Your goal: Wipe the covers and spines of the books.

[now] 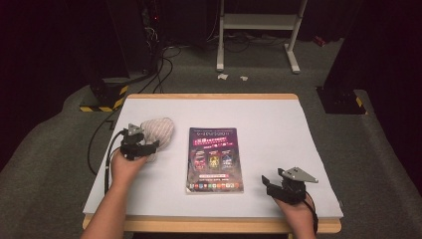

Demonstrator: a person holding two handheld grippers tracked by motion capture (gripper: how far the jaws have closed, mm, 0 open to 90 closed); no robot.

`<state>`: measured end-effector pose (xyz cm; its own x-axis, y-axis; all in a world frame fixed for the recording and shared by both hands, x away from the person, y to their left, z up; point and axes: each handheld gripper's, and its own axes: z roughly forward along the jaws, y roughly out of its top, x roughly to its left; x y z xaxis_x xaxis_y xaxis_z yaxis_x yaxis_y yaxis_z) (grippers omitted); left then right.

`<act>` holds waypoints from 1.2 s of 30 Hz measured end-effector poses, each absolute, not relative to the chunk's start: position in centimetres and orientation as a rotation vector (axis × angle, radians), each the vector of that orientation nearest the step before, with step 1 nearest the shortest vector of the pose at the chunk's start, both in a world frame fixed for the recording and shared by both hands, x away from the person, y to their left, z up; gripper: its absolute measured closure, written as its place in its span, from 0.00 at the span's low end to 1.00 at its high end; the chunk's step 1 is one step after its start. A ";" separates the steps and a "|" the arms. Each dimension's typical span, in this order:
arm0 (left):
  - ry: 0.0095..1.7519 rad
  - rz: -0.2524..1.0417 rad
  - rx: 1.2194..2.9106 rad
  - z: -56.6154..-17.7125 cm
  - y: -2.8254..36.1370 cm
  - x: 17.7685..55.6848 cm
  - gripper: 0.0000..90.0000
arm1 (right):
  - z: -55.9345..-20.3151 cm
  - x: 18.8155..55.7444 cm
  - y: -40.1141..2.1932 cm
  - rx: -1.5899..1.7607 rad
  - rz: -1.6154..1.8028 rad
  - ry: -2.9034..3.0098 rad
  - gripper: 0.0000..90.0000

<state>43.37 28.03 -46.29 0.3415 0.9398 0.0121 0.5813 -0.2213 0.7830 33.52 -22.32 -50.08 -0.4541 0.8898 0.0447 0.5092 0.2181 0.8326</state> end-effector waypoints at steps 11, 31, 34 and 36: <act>1.225 0.673 1.901 -44.4 25.8 42.2 0.32 | -50.0 33.5 -22.2 1.288 1.138 2.050 0.33; 1.019 0.441 1.927 -46.6 19.7 37.2 0.31 | -49.7 33.0 -20.2 1.269 1.145 2.103 0.34; 1.026 0.404 1.940 -47.8 19.1 36.4 0.30 | -49.6 33.1 -19.3 1.254 1.147 2.117 0.33; 1.031 0.368 1.964 -48.6 18.6 36.1 0.29 | -49.5 33.2 -18.5 1.243 1.143 2.124 0.32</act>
